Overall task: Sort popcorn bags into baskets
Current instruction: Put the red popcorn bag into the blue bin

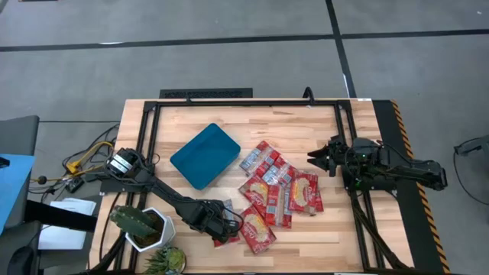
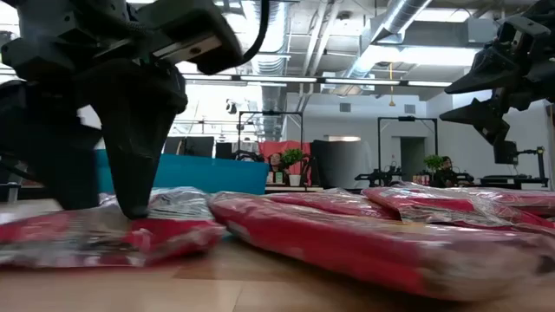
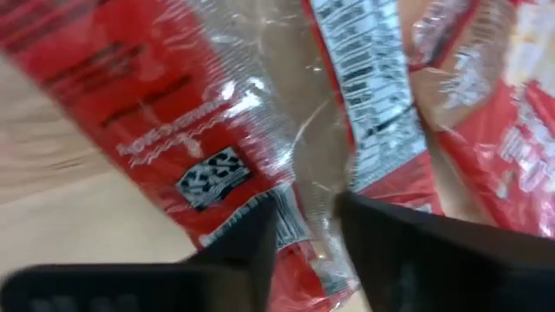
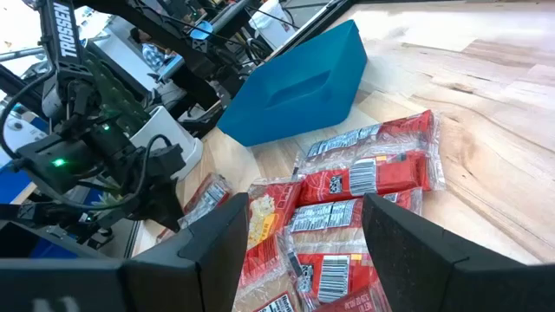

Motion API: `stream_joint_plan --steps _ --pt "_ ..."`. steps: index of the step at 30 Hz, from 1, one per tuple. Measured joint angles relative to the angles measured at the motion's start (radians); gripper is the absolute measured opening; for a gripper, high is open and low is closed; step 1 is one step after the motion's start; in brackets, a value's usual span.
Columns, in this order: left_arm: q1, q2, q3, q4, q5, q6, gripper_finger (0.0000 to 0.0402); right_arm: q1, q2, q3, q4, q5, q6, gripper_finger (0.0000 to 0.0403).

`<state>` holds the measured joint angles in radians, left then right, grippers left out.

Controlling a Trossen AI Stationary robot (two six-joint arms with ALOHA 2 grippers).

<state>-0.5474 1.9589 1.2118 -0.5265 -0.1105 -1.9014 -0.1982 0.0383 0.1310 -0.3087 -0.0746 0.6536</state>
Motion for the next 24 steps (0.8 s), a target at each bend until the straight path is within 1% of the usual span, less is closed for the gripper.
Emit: stream_joint_plan --steps 2,3,4,8,16,24 --pt "0.002 0.0 -0.001 0.02 0.0 0.029 0.0028 0.0 0.0 0.0 -0.001 0.0 0.0 0.0249" --pt "0.003 0.002 -0.002 0.032 0.0 0.033 0.0016 0.0 0.0 0.0 -0.002 0.0 0.0 0.0249" --pt "0.005 0.002 -0.002 0.035 0.0 0.032 0.0011 0.0 0.0 0.0 -0.003 0.0 0.0 0.0249" --pt "0.009 -0.006 0.013 0.022 0.013 0.041 0.0002 0.0 0.0 0.0 -0.004 0.001 0.0 0.0249" --pt "0.009 -0.042 0.074 -0.086 0.003 0.091 0.0 0.0 0.0 0.0 -0.005 0.004 0.0 0.0249" --pt "0.01 -0.044 0.165 -0.074 0.032 0.12 0.0 0.0 0.0 0.0 -0.006 0.005 0.0 0.0249"
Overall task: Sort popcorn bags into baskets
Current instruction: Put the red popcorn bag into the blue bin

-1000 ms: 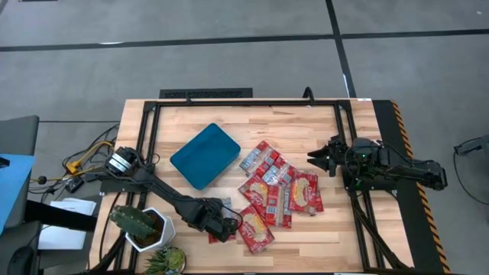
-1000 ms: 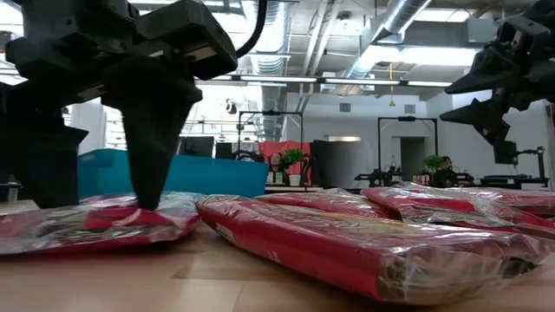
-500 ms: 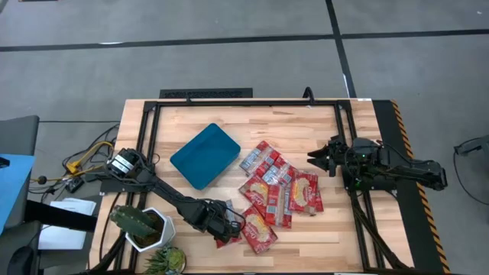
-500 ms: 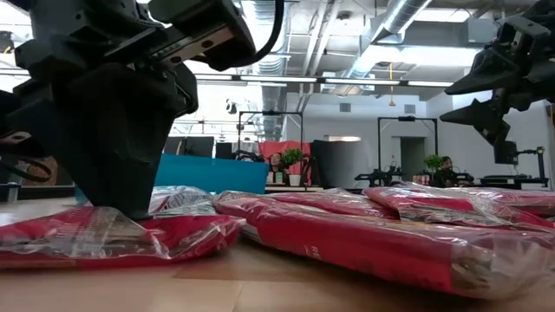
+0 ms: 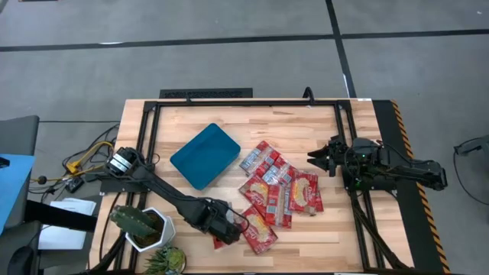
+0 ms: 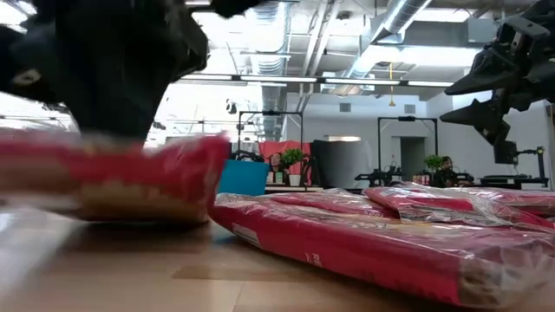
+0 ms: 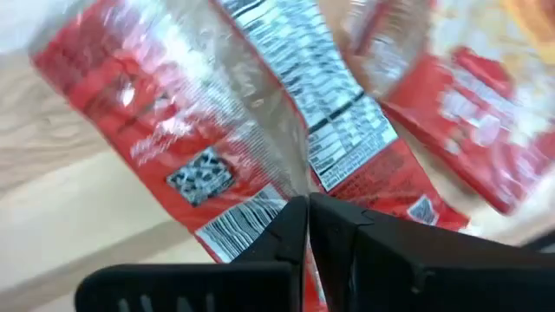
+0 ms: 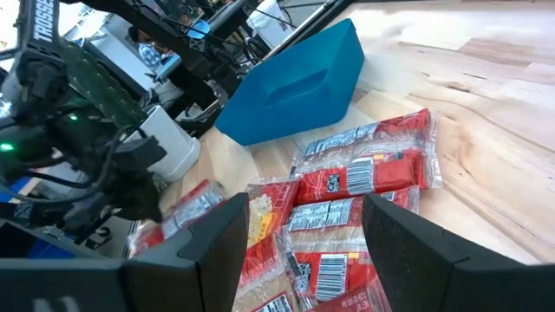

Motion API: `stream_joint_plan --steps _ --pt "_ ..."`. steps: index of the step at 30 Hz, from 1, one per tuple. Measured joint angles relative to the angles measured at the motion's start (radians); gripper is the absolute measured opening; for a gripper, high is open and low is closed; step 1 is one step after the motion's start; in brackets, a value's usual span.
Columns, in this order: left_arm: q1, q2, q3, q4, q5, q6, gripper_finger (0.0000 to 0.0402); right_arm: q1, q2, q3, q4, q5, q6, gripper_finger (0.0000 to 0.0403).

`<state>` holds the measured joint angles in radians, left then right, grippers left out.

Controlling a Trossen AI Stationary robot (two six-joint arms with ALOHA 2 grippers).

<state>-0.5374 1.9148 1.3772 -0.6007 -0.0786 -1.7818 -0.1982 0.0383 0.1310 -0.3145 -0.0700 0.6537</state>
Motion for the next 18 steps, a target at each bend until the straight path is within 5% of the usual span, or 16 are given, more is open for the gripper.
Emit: stream_joint_plan --steps 18 --pt "0.046 -0.004 0.231 -0.252 0.068 0.202 0.0 0.0 0.0 0.0 0.0 0.0 0.0 0.0249"
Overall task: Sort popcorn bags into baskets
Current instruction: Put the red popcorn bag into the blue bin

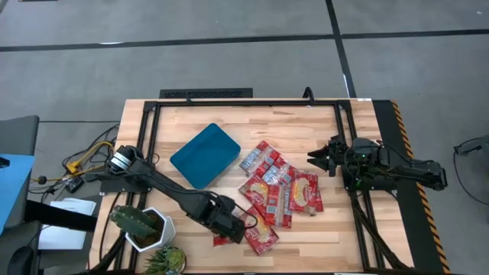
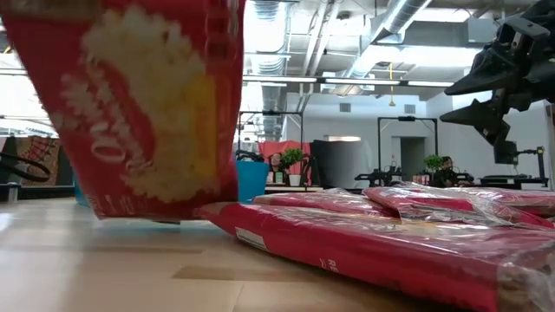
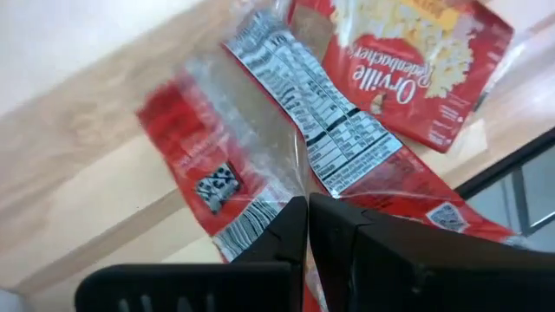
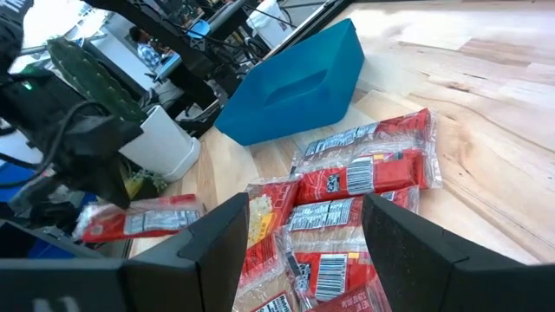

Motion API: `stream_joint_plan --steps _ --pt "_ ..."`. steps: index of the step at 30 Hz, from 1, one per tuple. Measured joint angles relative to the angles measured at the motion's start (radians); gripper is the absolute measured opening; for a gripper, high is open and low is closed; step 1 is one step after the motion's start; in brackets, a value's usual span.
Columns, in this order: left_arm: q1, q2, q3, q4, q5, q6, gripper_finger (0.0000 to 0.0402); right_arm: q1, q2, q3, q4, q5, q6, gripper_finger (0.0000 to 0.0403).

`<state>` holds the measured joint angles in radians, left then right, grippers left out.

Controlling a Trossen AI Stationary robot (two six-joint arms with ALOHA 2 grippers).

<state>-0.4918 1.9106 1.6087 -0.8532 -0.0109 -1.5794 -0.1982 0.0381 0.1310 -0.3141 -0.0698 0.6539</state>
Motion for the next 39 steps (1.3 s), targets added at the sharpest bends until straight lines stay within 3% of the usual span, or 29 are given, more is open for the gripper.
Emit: stream_joint_plan --steps 9,19,25,28,32,36,39 --pt "0.045 -0.002 0.116 -0.188 -0.001 0.128 0.0 0.0 0.0 0.0 0.0 0.012 -0.008 0.0249" --pt "0.054 0.004 0.155 -0.239 -0.034 0.192 0.0018 0.0 0.0 0.0 -0.049 0.019 -0.034 0.0249" --pt "0.0 0.007 0.086 -0.146 -0.059 0.097 0.0109 0.0 0.0 0.0 -0.1 0.019 -0.052 0.0249" --pt "-0.024 0.006 0.038 -0.046 -0.129 0.139 0.0172 0.0 0.0 0.0 -0.1 0.02 -0.084 0.0249" --pt "-0.04 0.007 -0.007 -0.032 -0.196 0.222 0.0255 0.0 0.0 0.0 -0.101 0.02 -0.103 0.0249" --pt "-0.039 0.007 -0.095 -0.044 -0.158 0.168 0.0319 0.0 0.0 0.0 -0.101 0.02 -0.105 0.0249" --pt "-0.039 0.007 -0.162 0.036 -0.121 0.154 0.0347 0.0 0.0 0.0 -0.101 0.02 -0.105 0.0249"
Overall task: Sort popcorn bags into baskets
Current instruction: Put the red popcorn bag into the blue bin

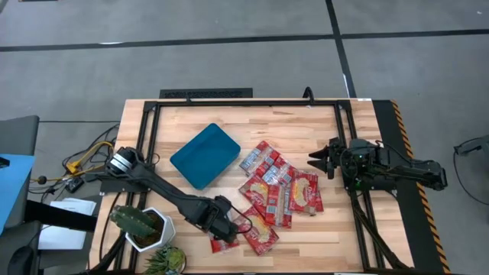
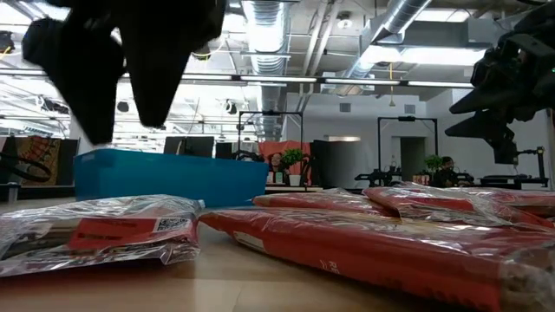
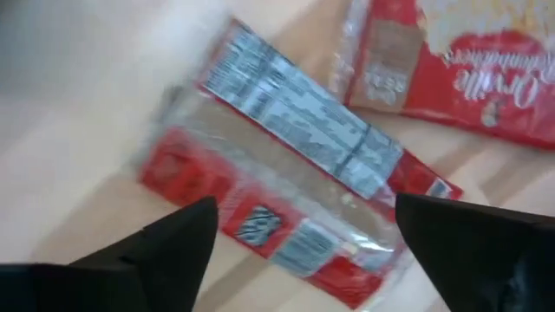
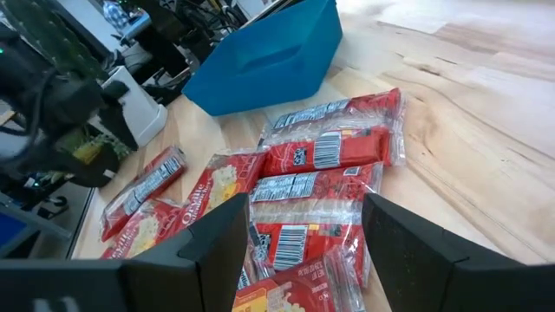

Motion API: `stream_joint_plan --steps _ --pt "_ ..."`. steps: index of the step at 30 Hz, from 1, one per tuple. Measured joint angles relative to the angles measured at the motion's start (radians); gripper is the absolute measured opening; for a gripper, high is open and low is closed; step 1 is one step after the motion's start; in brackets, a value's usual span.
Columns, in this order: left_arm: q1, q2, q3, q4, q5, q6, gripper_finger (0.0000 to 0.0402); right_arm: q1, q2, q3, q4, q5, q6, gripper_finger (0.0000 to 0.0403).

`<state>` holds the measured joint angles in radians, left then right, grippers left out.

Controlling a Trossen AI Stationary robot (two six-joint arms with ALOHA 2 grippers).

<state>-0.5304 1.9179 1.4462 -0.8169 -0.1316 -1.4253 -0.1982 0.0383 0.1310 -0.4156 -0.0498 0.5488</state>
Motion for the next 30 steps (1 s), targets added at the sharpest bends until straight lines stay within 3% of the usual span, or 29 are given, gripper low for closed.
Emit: stream_joint_plan --steps 9,15,20,30 --pt "0.008 0.0 -0.147 0.085 -0.006 0.11 0.0357 0.0 0.0 0.0 -0.002 0.0 0.0 0.0249" --pt "0.025 0.005 -0.215 0.144 0.152 0.16 0.0325 0.0 0.0 0.0 -0.002 0.004 0.0 0.0249" --pt "0.044 0.005 -0.245 0.154 0.202 0.164 0.0244 -0.001 0.0 0.0 -0.003 0.02 0.006 0.0249" --pt "0.083 0.008 -0.236 0.241 0.273 0.224 0.0016 -0.001 0.0 0.0 -0.004 0.05 0.018 0.0249"
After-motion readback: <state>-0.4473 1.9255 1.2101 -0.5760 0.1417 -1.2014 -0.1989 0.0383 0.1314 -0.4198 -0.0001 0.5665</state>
